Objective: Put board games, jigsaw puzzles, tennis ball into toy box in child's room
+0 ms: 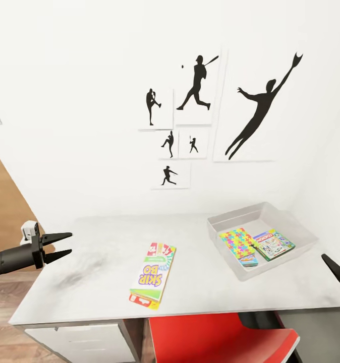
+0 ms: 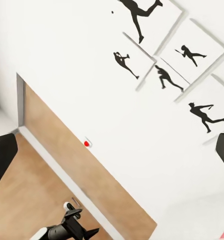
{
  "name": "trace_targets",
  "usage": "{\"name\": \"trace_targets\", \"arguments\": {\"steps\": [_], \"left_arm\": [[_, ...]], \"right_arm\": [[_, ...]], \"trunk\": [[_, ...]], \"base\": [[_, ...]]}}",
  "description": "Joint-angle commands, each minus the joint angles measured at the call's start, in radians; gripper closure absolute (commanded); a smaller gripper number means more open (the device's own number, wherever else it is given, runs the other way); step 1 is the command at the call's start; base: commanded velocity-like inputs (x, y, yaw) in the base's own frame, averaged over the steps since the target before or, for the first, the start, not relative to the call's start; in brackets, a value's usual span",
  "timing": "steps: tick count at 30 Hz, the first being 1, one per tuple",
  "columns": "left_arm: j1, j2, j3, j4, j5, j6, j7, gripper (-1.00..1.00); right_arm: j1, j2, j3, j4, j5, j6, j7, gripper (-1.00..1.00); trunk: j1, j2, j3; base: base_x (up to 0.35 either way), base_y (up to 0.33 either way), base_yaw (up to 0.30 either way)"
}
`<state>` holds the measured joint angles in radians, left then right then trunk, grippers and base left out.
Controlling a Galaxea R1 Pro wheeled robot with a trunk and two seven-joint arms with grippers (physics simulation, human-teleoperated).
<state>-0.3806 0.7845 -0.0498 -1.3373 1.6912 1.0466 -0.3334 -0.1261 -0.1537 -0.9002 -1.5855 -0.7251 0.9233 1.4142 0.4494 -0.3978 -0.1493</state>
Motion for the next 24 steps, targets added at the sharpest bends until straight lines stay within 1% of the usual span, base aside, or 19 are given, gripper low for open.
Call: {"name": "trace_targets", "arguments": {"steps": [1,5,8,10,11,12,13,14,15,17,19,20,21,22,23,24], "left_arm": [[-0.001,0.001,-0.002,0.001,-0.007,0.001,-0.01,-1.0],[-0.001,0.001,-0.001,0.001,-0.007,0.001,-0.01,-1.0],[-0.001,0.001,-0.001,0.001,-0.007,0.001,-0.01,-1.0],[-0.001,0.001,-0.002,0.001,-0.007,0.001,-0.01,-1.0],[-0.001,0.001,-0.002,0.001,-0.007,0.0,-0.01,-1.0],[-0.001,0.001,-0.001,0.001,-0.007,0.0,-0.01,-1.0],[-0.001,0.001,-0.001,0.001,-0.007,0.0,-0.01,-1.0],[-0.001,0.001,-0.001,0.001,-0.007,0.0,-0.01,-1.0],[-0.001,0.001,-0.001,0.001,-0.007,0.0,-0.01,-1.0],[-0.001,0.001,-0.001,0.001,-0.007,0.0,-0.01,-1.0],[-0.001,0.001,-0.001,0.001,-0.007,0.0,-0.01,-1.0],[-0.002,0.001,-0.001,0.001,-0.007,0.0,-0.01,-1.0],[-0.002,0.001,-0.001,0.001,-0.007,0.0,-0.01,-1.0],[-0.001,0.001,-0.001,0.001,-0.007,0.0,-0.01,-1.0],[-0.001,0.001,-0.001,0.001,-0.007,0.0,-0.01,-1.0],[-0.001,0.001,-0.001,0.002,-0.007,0.001,-0.01,-1.0]], "right_arm": [[-0.001,0.0,-0.001,0.0,-0.002,0.008,0.0,-1.0],[-0.001,-0.001,0.001,-0.001,-0.001,0.014,-0.007,-1.0],[-0.002,-0.012,0.003,-0.001,0.006,0.046,-0.032,-1.0],[-0.009,-0.022,0.01,-0.001,0.019,0.098,-0.099,-1.0],[-0.024,-0.036,0.026,-0.001,0.023,0.112,-0.147,-1.0],[-0.037,-0.045,0.04,-0.001,0.023,0.117,-0.175,-1.0],[-0.07,-0.065,0.081,-0.001,0.023,0.124,-0.232,-1.0],[-0.109,-0.082,0.139,0.0,0.021,0.124,-0.291,-1.0],[-0.129,-0.09,0.172,0.001,0.021,0.124,-0.322,-1.0],[-0.215,-0.109,0.297,0.003,0.018,0.124,-0.447,-1.0],[-0.311,-0.112,0.396,0.01,0.016,0.124,-0.577,-1.0],[-0.337,-0.112,0.418,0.016,0.016,0.124,-0.611,-1.0],[-0.388,-0.11,0.462,0.033,0.015,0.124,-0.676,-1.0],[-0.413,-0.11,0.485,0.043,0.015,0.124,-0.707,-1.0],[-0.462,-0.108,0.533,0.065,0.015,0.124,-0.767,-1.0],[-0.485,-0.108,0.558,0.077,0.015,0.124,-0.795,-1.0]], "trunk": [[0.001,-0.002,-0.002],[0.001,-0.002,-0.002],[0.001,-0.002,-0.002],[0.001,-0.002,-0.002],[0.001,-0.002,-0.002],[0.001,-0.002,-0.002],[0.001,-0.002,-0.002],[0.001,-0.002,-0.002],[0.001,-0.002,-0.002],[0.001,-0.002,-0.002],[0.001,-0.002,-0.002],[0.001,-0.002,-0.002],[0.001,-0.002,-0.002],[0.001,-0.002,-0.002],[0.001,-0.002,-0.002],[0.001,-0.002,-0.002]], "base": [[0.0,0.191,0.0],[0.0,0.095,0.0],[0.0,0.024,0.0],[0.0,0.009,0.0],[0.0,0.004,0.0],[0.0,0.004,0.0],[0.0,0.002,0.0],[0.0,0.001,0.0],[0.0,0.001,0.0],[0.0,0.003,0.0],[0.0,0.04,0.0],[0.0,0.064,0.0],[0.0,0.085,0.0],[0.0,0.095,0.0],[0.0,0.112,0.0],[0.0,0.119,0.0]]}}
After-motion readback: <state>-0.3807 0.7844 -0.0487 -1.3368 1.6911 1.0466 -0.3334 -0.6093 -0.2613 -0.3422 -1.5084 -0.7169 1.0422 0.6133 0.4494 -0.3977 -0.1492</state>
